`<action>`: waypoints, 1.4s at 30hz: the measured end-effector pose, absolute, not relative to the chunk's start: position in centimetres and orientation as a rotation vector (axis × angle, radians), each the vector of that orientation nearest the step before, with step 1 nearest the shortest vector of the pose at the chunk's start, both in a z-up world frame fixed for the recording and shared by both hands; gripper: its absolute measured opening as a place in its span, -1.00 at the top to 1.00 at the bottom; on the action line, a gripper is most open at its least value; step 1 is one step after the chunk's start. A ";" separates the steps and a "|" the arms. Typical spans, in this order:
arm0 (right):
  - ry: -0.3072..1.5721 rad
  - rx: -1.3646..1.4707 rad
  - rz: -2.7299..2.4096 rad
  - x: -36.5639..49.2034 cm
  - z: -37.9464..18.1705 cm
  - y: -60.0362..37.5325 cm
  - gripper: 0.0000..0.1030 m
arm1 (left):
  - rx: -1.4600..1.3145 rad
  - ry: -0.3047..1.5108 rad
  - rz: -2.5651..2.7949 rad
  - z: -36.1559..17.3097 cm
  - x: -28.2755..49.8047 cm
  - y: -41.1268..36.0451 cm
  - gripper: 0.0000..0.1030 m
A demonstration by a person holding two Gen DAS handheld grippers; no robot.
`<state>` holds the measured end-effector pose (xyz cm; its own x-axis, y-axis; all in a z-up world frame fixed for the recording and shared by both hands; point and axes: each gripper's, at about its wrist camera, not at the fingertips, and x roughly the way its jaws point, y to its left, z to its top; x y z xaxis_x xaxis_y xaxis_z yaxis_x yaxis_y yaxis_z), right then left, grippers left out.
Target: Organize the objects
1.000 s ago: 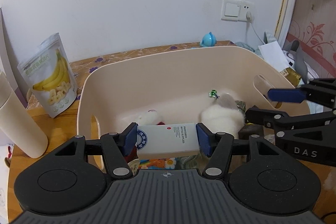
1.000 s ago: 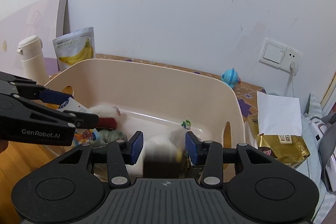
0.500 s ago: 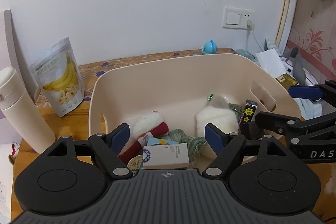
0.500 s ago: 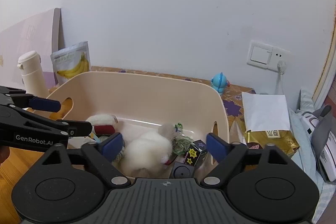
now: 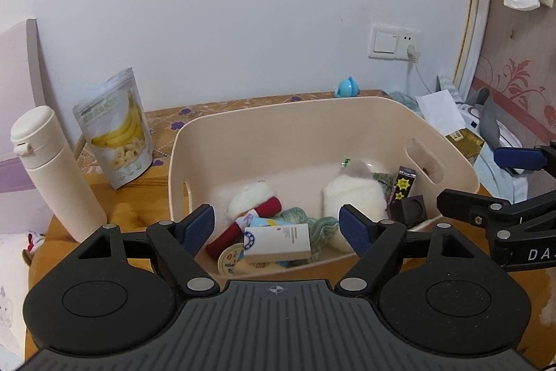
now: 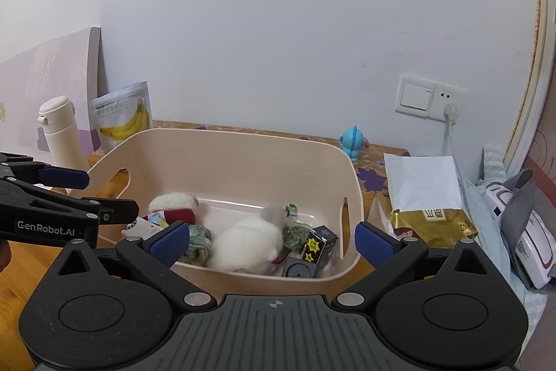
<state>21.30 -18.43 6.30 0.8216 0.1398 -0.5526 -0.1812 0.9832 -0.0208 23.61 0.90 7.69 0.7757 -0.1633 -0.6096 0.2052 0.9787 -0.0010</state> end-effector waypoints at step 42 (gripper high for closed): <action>0.558 -0.005 0.146 9.4 5.8 -19.4 -1.00 | 0.068 0.599 -0.114 7.5 10.0 2.9 -0.64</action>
